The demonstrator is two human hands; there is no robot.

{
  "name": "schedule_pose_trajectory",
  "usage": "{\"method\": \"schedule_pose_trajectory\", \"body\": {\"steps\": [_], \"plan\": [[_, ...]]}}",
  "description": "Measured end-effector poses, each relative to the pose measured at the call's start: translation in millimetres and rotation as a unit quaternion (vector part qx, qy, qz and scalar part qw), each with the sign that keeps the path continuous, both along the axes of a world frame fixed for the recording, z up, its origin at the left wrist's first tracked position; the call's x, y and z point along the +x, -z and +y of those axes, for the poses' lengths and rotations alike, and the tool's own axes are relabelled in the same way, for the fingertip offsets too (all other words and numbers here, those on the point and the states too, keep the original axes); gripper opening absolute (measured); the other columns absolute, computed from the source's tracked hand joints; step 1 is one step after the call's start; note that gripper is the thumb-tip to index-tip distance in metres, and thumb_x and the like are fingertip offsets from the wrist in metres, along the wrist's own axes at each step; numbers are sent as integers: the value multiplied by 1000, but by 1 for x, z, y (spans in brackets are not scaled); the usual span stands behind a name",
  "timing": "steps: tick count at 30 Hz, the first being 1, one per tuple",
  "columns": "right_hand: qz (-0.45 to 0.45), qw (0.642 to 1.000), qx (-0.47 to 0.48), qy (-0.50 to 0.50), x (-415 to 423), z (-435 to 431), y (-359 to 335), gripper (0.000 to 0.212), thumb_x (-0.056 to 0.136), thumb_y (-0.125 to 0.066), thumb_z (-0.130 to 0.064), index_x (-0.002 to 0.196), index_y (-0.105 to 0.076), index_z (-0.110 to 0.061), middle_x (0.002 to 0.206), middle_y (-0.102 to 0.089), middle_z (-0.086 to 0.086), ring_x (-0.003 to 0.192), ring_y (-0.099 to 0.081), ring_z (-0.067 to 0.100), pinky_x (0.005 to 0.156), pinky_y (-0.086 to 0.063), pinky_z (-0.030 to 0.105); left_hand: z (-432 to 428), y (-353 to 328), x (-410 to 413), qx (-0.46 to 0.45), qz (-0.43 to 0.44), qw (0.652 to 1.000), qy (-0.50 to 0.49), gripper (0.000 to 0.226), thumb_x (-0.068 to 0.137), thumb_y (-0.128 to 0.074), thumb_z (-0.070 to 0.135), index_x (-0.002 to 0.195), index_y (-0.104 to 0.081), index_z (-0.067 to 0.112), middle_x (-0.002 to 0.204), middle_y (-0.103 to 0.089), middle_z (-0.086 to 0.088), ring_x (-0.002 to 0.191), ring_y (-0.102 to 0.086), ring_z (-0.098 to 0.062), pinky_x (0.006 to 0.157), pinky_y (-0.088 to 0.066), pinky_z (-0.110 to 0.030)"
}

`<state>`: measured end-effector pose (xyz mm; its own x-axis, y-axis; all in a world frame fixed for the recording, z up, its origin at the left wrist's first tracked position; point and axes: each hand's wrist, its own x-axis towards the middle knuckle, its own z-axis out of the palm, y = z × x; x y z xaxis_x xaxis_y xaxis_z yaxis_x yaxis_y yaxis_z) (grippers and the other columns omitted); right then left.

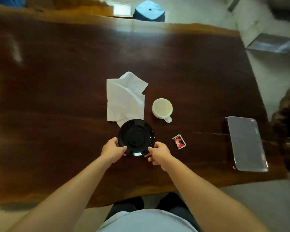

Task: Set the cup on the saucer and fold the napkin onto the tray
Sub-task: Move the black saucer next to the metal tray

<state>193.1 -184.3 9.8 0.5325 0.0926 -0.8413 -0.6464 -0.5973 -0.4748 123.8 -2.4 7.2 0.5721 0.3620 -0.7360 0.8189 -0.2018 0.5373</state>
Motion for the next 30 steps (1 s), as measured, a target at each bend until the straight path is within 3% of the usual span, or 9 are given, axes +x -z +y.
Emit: {"method": "schedule_pose_trajectory", "body": {"steps": [4, 8, 11, 15, 18, 22, 25, 30], "plan": [[-9, 999, 1, 50, 5, -54, -10, 17, 104, -50, -18, 87, -49, -18, 86, -72, 11, 50, -52, 12, 46, -39, 25, -43, -4, 26, -40, 26, 998, 42, 9, 96, -65, 20, 99, -57, 17, 90, -76, -8, 58, -54, -13, 43, -40, -22], [2, 995, 5, 98, 12, -110, -15, 16, 104, -51, -17, 88, -52, -19, 85, -71, 9, 49, -49, 11, 47, -39, 24, -92, -2, 52, -64, 65, 994, 63, 10, 96, -66, 20, 100, -57, 16, 90, -77, -10, 53, -48, -12, 44, -37, -23], [9, 993, 4, 120, 23, -154, -16, 5, 104, -51, -17, 100, -55, -16, 91, -73, 12, 51, -46, 10, 51, -39, 25, -134, -1, 73, -70, 81, 991, 78, 12, 96, -67, 20, 101, -57, 17, 91, -77, -10, 52, -47, -11, 45, -38, -24], [1, 991, 4, 131, 45, -214, -13, 26, 104, -51, -16, 128, -51, -8, 97, -73, 17, 53, -41, 11, 50, -35, 24, -192, -1, 99, -72, 98, 989, 83, 12, 95, -67, 21, 103, -58, 18, 92, -77, -10, 55, -49, -12, 48, -40, -25], [5, 991, 14, 132, 64, -260, -7, 32, 104, -51, -16, 135, -48, -7, 88, -71, 11, 54, -41, 10, 52, -35, 25, -240, -1, 116, -73, 102, 990, 69, 10, 97, -65, 20, 99, -56, 22, 93, -76, -10, 56, -49, -11, 50, -41, -24], [37, 989, 25, 141, 94, -312, 11, 32, 104, -51, -17, 135, -48, -12, 90, -74, 12, 52, -44, 9, 49, -37, 24, -296, 10, 135, -61, 99, 992, 40, 15, 97, -64, 20, 110, -57, 16, 91, -76, -9, 55, -49, -12, 46, -40, -23], [44, 986, 29, 156, 113, -336, 16, 40, 104, -50, -15, 143, -43, -11, 85, -69, 10, 52, -44, 8, 49, -36, 23, -325, 15, 146, -53, 94, 994, 17, 15, 97, -65, 21, 102, -54, 11, 89, -76, -10, 54, -48, -13, 46, -40, -24], [90, 981, 27, 170, 128, -356, 27, 34, 104, -48, -13, 138, -48, -11, 93, -68, 12, 57, -47, 9, 57, -41, 25, -353, 24, 155, -39, 97, 994, -14, 18, 97, -65, 20, 91, -50, 13, 89, -75, -12, 54, -48, -13, 44, -38, -24]]}}
